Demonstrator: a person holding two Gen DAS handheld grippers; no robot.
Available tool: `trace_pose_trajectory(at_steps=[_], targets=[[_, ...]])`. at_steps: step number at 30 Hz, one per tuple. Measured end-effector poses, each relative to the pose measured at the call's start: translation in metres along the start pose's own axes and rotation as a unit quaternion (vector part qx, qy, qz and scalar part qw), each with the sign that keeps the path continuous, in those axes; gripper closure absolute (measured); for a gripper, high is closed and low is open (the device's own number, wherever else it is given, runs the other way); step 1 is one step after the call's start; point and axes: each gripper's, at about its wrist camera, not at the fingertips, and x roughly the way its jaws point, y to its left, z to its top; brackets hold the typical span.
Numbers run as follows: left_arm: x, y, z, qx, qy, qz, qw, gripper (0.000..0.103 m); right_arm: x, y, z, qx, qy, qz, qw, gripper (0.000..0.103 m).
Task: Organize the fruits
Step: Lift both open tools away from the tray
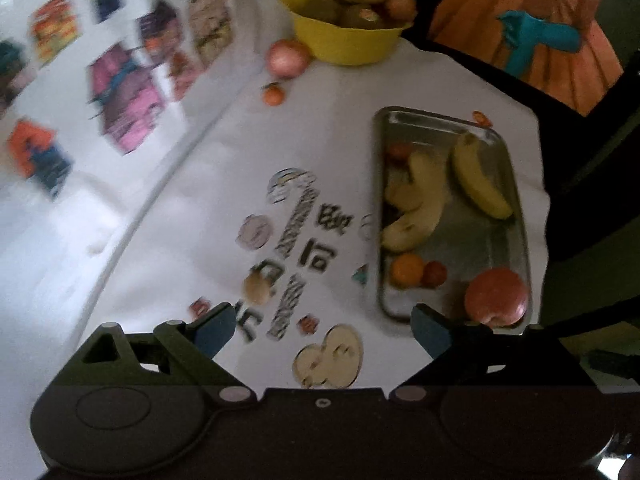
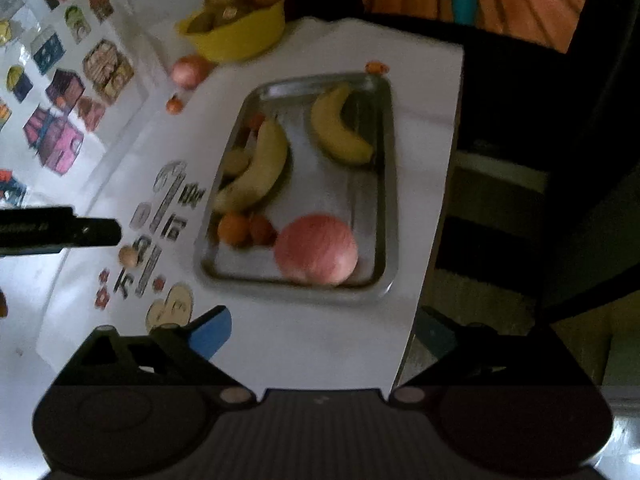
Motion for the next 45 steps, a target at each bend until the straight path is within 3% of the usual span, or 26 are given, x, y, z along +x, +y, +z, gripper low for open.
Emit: trace_pose_trajectory(at_steps=[13,21,33,45], targets=[[-0.051,0.022,-0.037,-0.082,-0.03,0.06,0.9943,0.001,-0.019,0.023,0.0,-0.075,0.044,0.05,0.995,0.0],[-0.059,0.028,-0.044,-0.106,-0.022,0.079,0.9909,0.001,-0.019,0.028,0.001,-0.101,0.06,0.074,0.99,0.0],[-0.056,0.032,-0.038,-0.092,-0.014,0.078,0.9926,0.001,-0.02,0.031,0.009,-0.087,0.039,0.079,0.992,0.0],[-0.027,0.06,-0.004,-0.06,0.006,0.053,0.9967,0.001,-0.003,0.05,0.022,-0.054,0.039,0.06,0.996,0.0]])
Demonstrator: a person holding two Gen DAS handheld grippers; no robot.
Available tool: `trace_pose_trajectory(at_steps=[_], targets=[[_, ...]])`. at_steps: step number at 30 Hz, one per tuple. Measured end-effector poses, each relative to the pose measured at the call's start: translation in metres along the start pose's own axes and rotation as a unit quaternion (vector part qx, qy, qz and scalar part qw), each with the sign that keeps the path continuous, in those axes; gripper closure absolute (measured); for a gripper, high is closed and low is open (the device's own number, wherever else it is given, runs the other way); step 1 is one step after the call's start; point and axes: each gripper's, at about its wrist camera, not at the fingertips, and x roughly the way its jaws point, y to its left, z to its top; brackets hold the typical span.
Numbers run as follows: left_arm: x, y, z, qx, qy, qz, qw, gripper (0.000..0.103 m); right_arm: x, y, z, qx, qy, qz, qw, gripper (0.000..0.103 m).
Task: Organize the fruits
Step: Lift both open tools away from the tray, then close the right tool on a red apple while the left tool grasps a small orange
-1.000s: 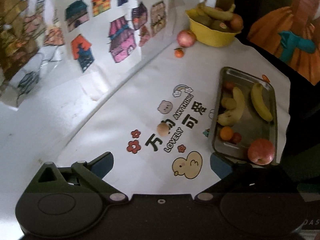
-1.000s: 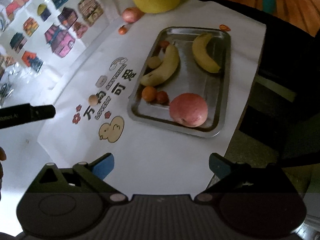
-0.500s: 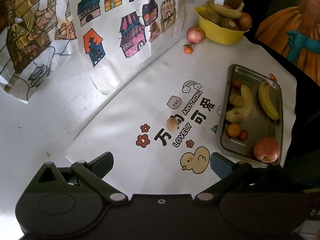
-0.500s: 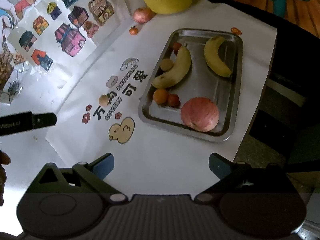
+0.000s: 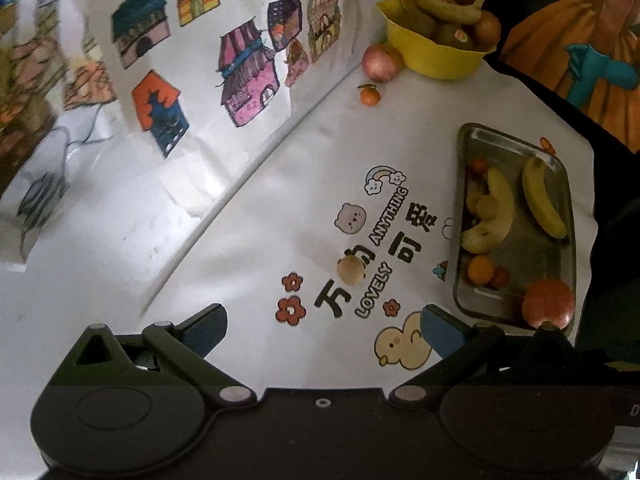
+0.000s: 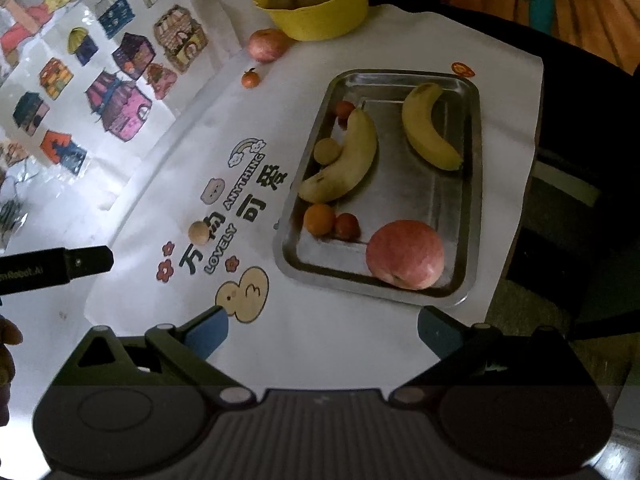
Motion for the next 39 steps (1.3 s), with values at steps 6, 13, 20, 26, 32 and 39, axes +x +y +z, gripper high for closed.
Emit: trace_pose_trajectory(at_steps=[6,13,20,26,32,39], targets=[[0.02,0.007,0.031,0.033,0.01,-0.012,0.9993,0.001,0.013,0.011,0.017,0.023,-0.003,-0.016,1.0,0.0],[0.047,0.001,0.07,0.08,-0.005,-0.03,0.9963,0.001,0.024,0.006,0.042,0.083,-0.049,-0.012,0.995,0.0],[0.092,-0.022,0.102,0.143,-0.099,-0.037,0.9841,0.001,0.049,-0.006,0.09,0.079,-0.109,0.016,0.991,0.0],[0.14,-0.041,0.13,0.176,-0.17,-0.027,0.9692,0.001,0.086,-0.001,0.162,0.011,-0.152,0.052,0.987,0.0],[0.19,-0.047,0.152,0.188,-0.199,-0.01,0.9617,0.002,0.143,0.02,0.236,-0.06,-0.152,0.093,0.982,0.0],[0.219,-0.059,0.157,0.248,-0.213,-0.009,0.9449,0.005,0.192,0.035,0.286,-0.065,-0.145,0.131,0.979,0.001]])
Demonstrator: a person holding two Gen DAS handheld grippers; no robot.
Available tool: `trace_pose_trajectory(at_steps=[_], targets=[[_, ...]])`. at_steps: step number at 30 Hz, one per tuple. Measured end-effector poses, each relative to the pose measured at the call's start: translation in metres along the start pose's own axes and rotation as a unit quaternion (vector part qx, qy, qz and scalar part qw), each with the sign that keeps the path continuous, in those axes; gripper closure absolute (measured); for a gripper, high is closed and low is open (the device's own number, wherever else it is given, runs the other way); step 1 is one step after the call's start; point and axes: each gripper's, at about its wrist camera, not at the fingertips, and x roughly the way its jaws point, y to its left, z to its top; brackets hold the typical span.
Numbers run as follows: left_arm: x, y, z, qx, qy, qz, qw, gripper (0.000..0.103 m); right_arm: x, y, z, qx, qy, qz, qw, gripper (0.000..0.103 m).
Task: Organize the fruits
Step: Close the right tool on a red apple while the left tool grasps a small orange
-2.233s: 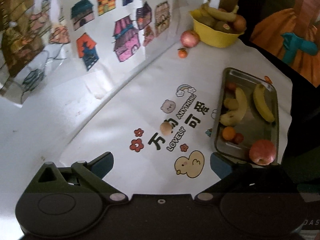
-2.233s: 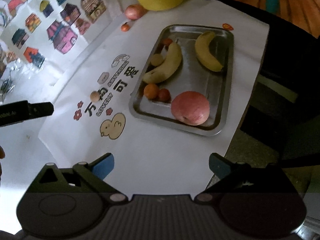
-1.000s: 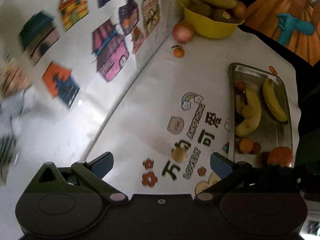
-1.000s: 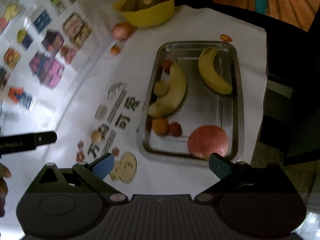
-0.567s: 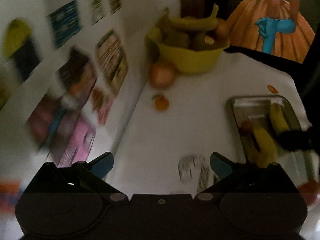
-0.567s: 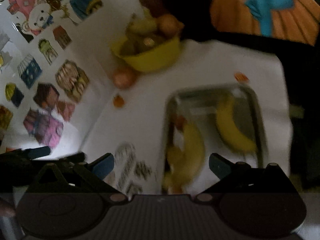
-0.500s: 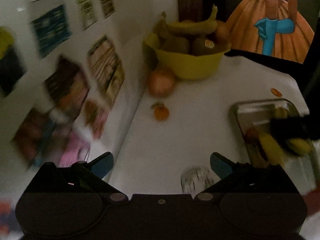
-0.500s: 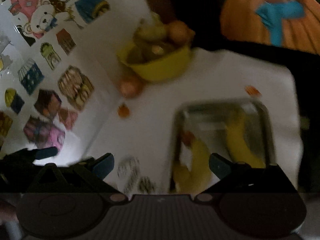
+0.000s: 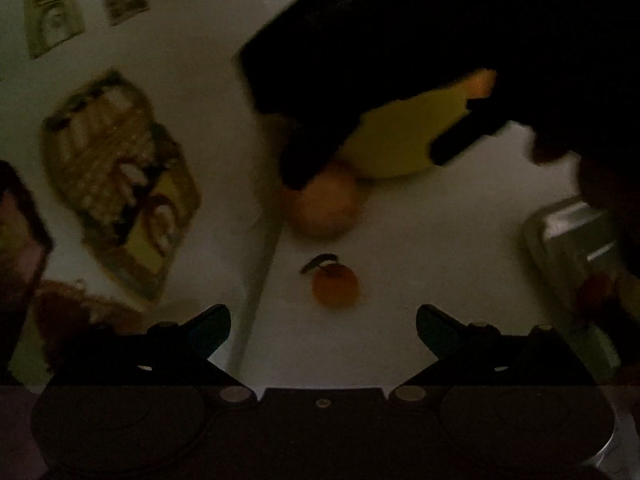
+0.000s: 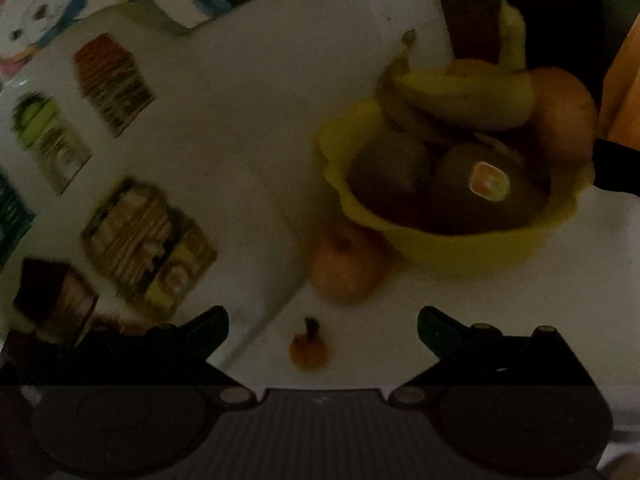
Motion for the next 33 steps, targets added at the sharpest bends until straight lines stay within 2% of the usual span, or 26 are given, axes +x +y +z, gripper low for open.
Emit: trace_pose_trajectory(at_steps=[3,8,14,19,25,33], targets=[[0.01,-0.004,-0.003,0.016,0.003,0.001,0.9999,0.008,0.015,-0.003,0.004,0.005,0.005,-0.009,1.0,0.005],[0.021,-0.004,-0.004,0.01,0.012,0.016,0.9998,0.022,0.035,-0.004,0.003,0.007,0.004,-0.023,1.0,0.008],[0.025,-0.002,-0.007,0.014,-0.001,0.019,0.9997,0.029,0.052,0.002,0.002,0.003,-0.005,-0.033,0.999,0.01],[0.037,0.0,-0.003,0.014,-0.005,0.019,0.9997,0.041,0.067,0.006,0.004,-0.001,-0.002,-0.046,0.999,0.013],[0.043,0.003,-0.005,0.016,-0.013,0.017,0.9996,0.047,0.08,0.006,0.0,0.023,-0.006,-0.058,0.998,0.017],[0.05,0.007,-0.01,0.023,-0.031,0.01,0.9992,0.048,0.1,0.009,0.0,0.02,-0.014,-0.066,0.998,0.019]])
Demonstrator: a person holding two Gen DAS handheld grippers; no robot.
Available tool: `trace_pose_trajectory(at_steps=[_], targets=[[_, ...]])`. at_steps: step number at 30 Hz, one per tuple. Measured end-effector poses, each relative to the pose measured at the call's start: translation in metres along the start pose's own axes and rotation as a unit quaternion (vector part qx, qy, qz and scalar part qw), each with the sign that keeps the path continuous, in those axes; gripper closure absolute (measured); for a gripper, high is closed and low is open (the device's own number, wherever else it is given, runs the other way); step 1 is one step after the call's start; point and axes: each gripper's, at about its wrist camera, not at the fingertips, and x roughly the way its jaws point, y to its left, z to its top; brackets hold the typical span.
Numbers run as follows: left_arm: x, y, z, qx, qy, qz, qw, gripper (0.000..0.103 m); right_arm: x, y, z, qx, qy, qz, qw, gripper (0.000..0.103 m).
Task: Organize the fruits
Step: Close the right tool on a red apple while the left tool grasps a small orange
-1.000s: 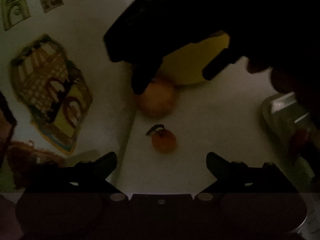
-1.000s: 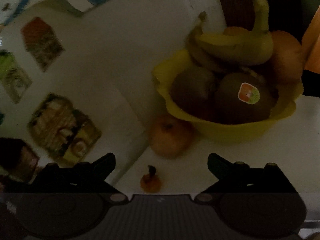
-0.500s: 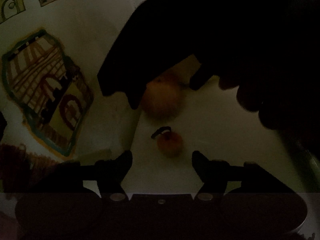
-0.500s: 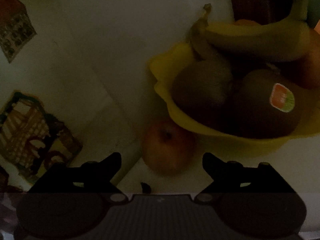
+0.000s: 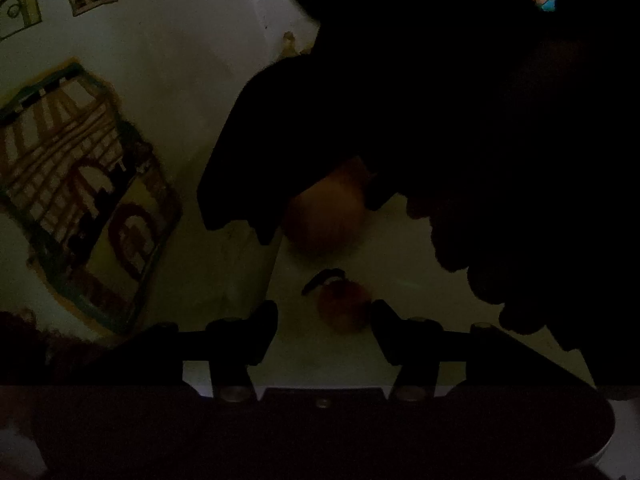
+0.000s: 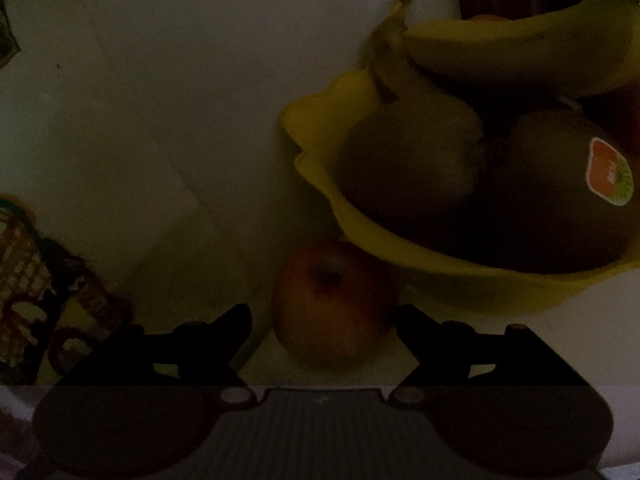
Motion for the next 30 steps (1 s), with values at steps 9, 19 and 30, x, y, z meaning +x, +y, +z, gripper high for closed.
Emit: trace_pose_trajectory(at_steps=[9,19,30], targets=[[0.012,0.001,-0.001,0.014,-0.016,-0.02,0.9996,0.067,0.015,0.002,0.001,-0.012,0.004,-0.015,1.0,0.03],[0.003,-0.006,-0.01,0.01,0.001,-0.013,0.9999,0.072,-0.007,-0.008,0.0,-0.027,0.021,0.002,0.999,0.03],[-0.027,-0.001,-0.035,-0.003,0.041,-0.009,0.9991,0.072,-0.041,-0.016,-0.035,-0.047,0.055,0.014,0.997,0.03]])
